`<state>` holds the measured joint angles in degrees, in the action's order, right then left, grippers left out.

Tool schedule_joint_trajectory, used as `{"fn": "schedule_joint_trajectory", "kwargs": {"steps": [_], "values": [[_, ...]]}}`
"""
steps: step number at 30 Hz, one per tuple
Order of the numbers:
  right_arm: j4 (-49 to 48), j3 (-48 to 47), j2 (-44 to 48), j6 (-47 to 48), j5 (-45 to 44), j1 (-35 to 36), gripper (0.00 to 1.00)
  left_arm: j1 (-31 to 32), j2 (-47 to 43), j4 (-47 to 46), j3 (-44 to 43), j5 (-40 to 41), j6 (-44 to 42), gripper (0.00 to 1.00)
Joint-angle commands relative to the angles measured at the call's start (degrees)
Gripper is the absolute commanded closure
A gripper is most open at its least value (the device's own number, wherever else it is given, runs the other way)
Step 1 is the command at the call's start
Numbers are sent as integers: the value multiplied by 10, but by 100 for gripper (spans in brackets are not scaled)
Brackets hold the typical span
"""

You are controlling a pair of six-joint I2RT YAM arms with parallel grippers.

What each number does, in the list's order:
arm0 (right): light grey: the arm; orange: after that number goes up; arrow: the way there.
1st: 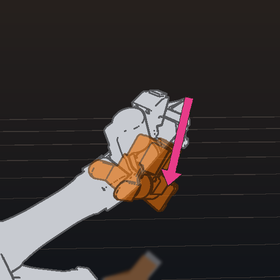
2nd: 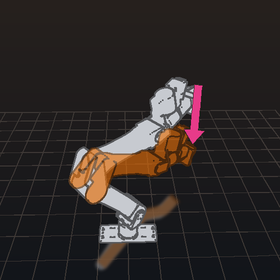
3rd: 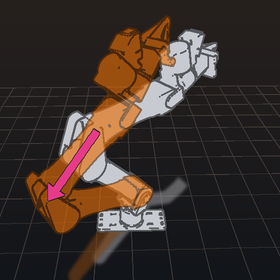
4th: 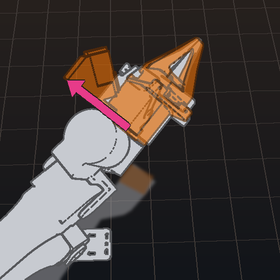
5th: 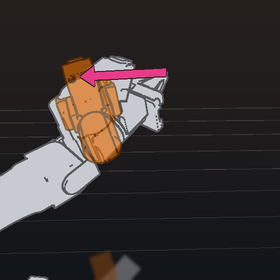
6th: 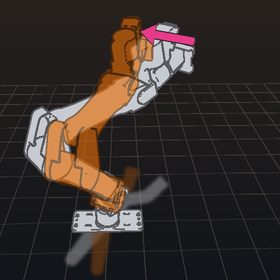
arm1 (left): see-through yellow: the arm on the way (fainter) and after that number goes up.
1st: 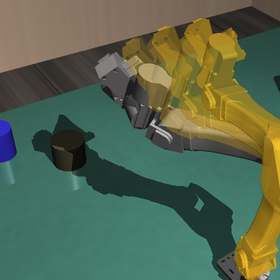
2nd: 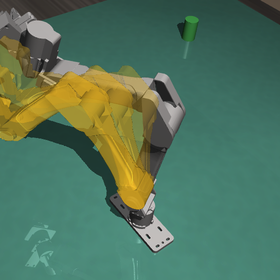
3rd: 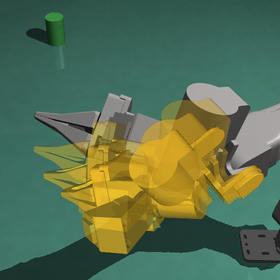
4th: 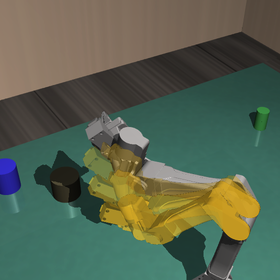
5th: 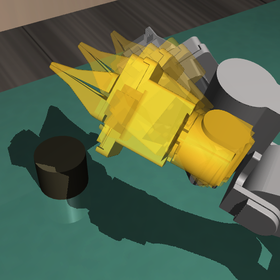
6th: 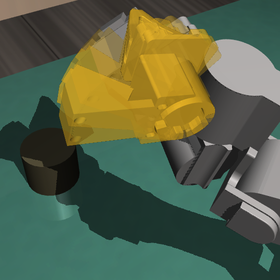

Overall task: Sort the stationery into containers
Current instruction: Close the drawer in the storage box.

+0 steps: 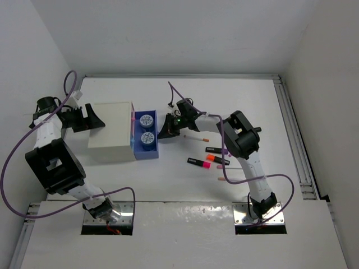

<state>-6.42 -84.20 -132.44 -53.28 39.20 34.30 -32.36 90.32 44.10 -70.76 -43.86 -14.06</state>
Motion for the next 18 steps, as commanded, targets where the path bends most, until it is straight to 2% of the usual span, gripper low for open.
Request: {"fn": "schedule_joint_trajectory", "kwargs": {"steps": [1, 18], "values": [[-48, -46, -6, -16, -1, 24, 98, -5, -6, -9, 18, 12, -17, 12], [-79, -123, -60, -39, -8, 60, 97, 14, 23, -16, 36, 21, -27, 15]]}}
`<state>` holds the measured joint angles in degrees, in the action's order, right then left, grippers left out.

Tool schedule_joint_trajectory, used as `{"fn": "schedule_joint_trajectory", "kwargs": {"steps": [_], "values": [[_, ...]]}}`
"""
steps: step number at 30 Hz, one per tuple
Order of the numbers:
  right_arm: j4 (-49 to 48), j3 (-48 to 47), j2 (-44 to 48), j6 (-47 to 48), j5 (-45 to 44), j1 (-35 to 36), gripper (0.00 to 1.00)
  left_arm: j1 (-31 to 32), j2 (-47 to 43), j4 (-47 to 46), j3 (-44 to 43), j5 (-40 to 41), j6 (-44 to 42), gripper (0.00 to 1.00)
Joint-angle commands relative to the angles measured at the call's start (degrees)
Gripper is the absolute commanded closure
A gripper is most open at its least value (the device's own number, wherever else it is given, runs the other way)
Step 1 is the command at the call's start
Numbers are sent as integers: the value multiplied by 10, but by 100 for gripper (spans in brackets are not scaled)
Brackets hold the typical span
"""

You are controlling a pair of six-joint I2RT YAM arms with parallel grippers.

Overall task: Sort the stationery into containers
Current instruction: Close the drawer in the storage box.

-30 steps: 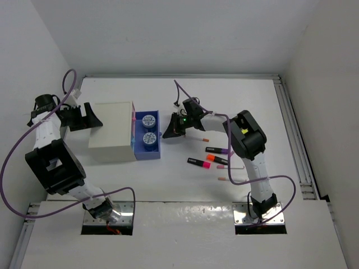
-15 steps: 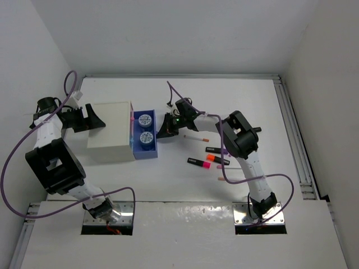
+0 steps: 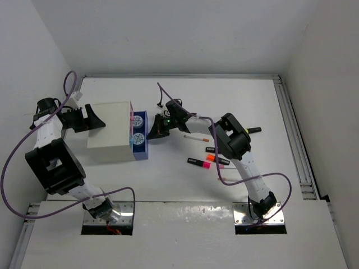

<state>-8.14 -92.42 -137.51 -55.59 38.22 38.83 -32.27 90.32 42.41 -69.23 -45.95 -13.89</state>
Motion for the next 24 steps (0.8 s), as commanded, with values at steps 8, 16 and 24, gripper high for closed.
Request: {"fn": "schedule_joint_trajectory", "kwargs": {"steps": [8, 16, 24], "values": [[-85, -73, -38, -39, -7, 28, 94, 24, 39, 0, 24, 39, -34, 15], [-113, -108, -64, -66, -20, 46, 91, 37, 50, 2, 23, 42, -37, 15], [-127, -123, -75, -80, -24, 59, 77, 58, 58, 2, 16, 42, -34, 15]]}}
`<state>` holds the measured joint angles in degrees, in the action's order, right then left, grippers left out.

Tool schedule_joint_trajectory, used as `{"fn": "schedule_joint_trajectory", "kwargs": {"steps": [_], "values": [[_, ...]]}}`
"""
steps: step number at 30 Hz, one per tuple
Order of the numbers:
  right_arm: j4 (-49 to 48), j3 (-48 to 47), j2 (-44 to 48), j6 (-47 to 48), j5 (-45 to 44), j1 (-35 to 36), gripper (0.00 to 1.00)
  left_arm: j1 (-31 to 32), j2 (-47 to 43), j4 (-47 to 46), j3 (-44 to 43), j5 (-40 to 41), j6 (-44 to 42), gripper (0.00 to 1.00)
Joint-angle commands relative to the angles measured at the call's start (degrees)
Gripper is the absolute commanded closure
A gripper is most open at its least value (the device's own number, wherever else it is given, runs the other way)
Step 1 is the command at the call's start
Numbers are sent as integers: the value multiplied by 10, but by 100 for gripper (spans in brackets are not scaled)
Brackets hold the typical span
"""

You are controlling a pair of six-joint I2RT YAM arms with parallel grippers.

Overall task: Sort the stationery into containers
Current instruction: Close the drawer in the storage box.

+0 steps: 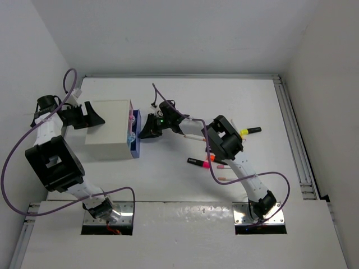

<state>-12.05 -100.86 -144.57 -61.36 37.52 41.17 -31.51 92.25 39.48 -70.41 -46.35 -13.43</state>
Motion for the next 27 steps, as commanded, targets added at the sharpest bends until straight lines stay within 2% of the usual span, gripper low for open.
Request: {"fn": "schedule_joint_trajectory", "kwargs": {"steps": [1, 12, 27], "values": [[-89, -39, -5, -24, -18, 37, 77, 55, 41, 30, 27, 47, -39, 15], [-98, -65, -23, -39, -43, 44, 59, 80, 34, 21, 50, 57, -25, 15], [-97, -113, -46, -61, -97, 43, 50, 89, 11, 31, 100, 52, -24, 17]]}}
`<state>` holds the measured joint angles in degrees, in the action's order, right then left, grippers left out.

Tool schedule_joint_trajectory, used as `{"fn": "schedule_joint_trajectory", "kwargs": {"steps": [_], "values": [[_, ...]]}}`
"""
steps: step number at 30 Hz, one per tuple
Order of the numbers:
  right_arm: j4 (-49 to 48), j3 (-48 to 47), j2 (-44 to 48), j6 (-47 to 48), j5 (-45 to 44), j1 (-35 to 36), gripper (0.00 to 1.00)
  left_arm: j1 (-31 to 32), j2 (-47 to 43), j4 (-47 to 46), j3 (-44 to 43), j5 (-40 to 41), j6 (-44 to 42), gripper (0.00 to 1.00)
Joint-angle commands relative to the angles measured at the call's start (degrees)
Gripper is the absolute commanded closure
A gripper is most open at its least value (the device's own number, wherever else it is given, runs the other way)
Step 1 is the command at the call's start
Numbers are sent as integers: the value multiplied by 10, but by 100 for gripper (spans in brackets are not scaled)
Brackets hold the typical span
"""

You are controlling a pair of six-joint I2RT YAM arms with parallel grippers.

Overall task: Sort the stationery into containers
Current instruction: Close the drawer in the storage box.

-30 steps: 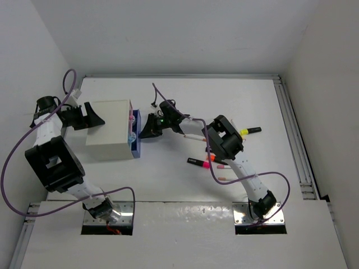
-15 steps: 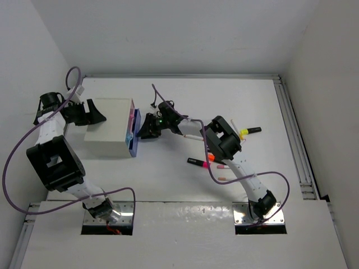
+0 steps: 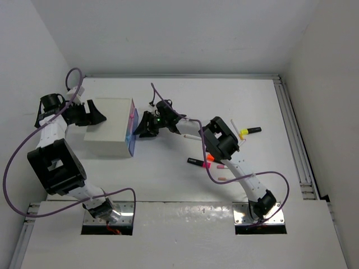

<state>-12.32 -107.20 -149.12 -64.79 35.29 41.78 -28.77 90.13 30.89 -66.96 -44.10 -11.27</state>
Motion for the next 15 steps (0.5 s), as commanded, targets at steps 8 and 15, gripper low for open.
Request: {"fn": "schedule_joint_trajectory", "kwargs": {"steps": [8, 15], "values": [[-94, -46, 1, -27, -81, 37, 46, 62, 22, 106, 93, 33, -13, 20], [-89, -36, 11, -13, -81, 30, 45, 62, 12, 110, 110, 24, 1, 23]]}}
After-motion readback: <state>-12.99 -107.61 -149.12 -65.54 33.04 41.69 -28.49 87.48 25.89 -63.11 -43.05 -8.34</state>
